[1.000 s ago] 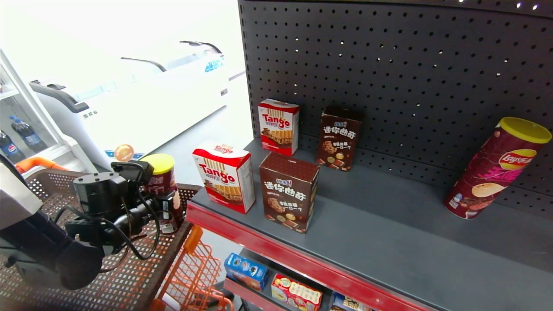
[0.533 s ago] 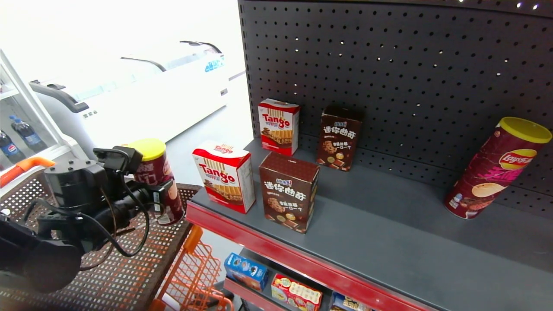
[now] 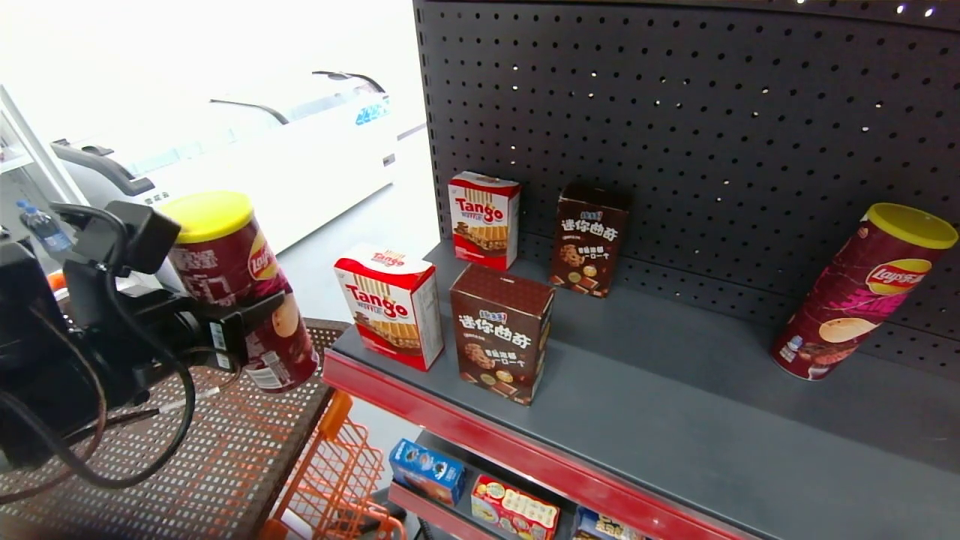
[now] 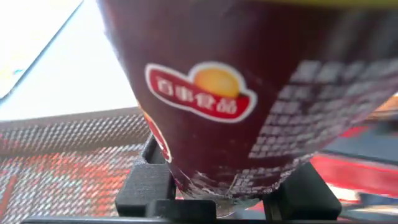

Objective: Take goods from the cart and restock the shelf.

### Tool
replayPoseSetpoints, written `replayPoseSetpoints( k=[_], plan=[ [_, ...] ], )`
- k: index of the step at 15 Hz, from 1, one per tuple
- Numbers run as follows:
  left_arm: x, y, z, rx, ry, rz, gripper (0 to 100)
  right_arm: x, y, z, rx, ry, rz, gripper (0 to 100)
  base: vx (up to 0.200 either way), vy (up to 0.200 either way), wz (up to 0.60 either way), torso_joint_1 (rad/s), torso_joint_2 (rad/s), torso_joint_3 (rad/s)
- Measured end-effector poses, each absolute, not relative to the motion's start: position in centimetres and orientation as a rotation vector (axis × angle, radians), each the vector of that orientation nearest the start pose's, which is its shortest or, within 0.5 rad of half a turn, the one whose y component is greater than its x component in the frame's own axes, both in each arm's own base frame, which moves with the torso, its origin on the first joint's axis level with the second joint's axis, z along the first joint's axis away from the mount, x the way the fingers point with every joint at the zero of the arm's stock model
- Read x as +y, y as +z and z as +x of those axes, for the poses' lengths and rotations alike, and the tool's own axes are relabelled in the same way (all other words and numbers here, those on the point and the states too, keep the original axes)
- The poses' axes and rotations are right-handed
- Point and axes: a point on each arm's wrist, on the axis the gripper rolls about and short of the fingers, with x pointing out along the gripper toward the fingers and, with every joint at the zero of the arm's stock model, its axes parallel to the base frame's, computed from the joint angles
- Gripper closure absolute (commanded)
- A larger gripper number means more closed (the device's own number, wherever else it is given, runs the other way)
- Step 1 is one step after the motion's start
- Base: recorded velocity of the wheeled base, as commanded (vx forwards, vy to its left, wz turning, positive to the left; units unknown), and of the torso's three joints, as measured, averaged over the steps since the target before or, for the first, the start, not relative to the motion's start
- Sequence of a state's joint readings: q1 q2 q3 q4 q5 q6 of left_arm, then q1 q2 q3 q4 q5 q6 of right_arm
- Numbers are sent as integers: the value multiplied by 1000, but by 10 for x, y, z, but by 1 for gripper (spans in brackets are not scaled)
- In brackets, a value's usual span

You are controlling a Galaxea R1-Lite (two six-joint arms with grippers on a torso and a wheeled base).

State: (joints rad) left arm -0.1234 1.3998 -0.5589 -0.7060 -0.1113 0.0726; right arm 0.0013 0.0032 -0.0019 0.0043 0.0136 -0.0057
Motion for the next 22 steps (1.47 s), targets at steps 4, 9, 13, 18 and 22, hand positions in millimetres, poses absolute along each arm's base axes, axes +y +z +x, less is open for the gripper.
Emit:
replayPoseSetpoints(
  k=[4,9,13,18,22],
  plan=[
    [-48,225,192,48,-342,57,100,0,76,-23,6,14,-5,0,0,0,0,0,0,0],
    [-65,244,173,1,-454,38,100,0,76,-23,5,15,-5,0,0,0,0,0,0,0],
    [-77,251,161,-41,-547,29,100,0,76,-23,6,14,-5,0,0,0,0,0,0,0],
    [-88,251,148,-49,-782,28,100,0,76,-23,5,15,-6,0,0,0,0,0,0,0],
    [-92,252,142,-57,-837,27,100,0,76,-23,6,15,-6,0,0,0,0,0,0,0]
  ],
)
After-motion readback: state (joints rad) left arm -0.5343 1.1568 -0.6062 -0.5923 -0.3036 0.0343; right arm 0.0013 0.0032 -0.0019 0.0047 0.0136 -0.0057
